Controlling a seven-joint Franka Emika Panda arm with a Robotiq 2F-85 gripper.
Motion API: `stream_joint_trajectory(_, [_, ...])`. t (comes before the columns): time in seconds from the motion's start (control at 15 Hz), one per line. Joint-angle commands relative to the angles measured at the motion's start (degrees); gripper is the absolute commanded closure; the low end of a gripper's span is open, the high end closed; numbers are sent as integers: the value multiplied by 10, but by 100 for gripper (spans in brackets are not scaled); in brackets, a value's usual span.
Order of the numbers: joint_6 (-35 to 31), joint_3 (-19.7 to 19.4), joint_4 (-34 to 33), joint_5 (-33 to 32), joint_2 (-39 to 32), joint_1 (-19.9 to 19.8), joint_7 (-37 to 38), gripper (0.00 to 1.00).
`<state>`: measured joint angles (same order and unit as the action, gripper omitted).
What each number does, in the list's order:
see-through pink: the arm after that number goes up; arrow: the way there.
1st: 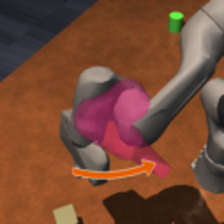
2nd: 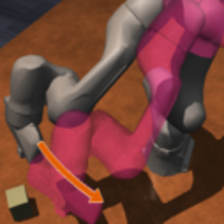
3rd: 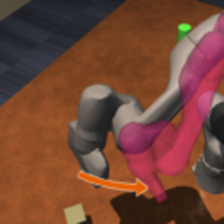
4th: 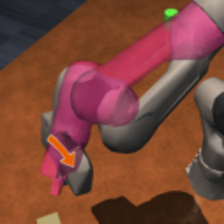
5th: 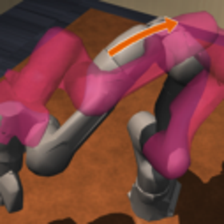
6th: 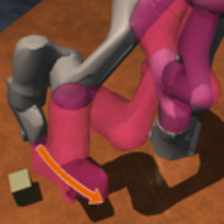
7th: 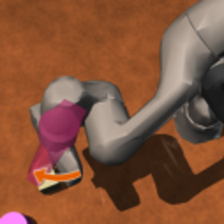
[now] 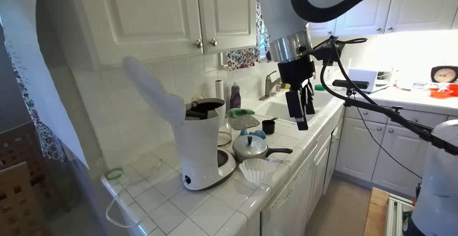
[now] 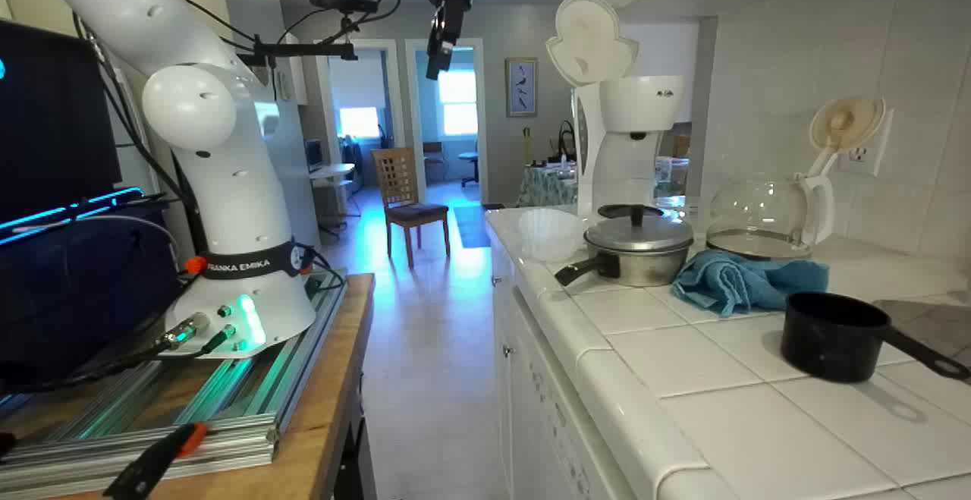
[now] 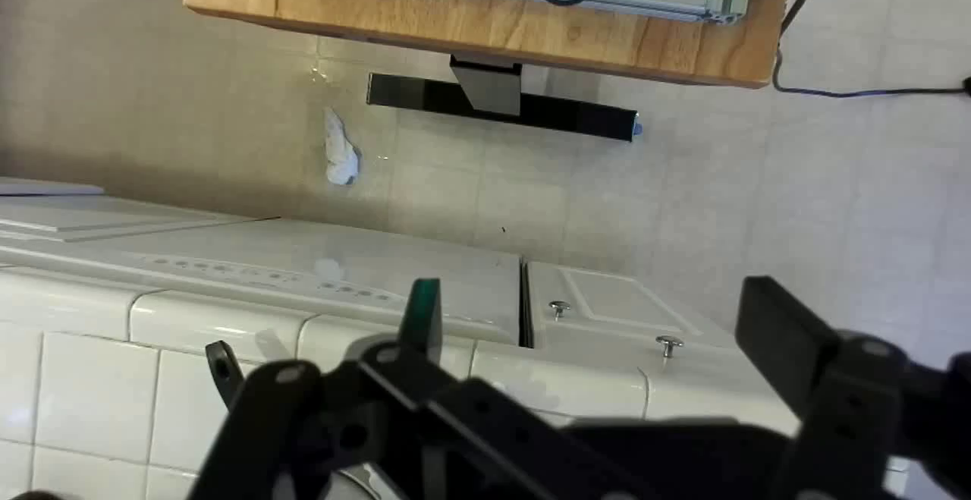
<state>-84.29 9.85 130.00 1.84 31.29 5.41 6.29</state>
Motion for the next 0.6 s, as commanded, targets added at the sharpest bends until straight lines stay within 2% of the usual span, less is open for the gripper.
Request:
stream_joint_trajectory(0.0, [1, -4, -1, -2, -1, 5, 2, 0])
stream_joint_trajectory(0.2, [1, -4, -1, -2, -1, 5, 2, 0])
stream_joint_trajectory(0.33, [-16, -22, 9, -2, 6, 6, -35, 0])
stream_joint_trajectory(0.53, [-61, -57, 37, -29, 26, -16, -55, 0])
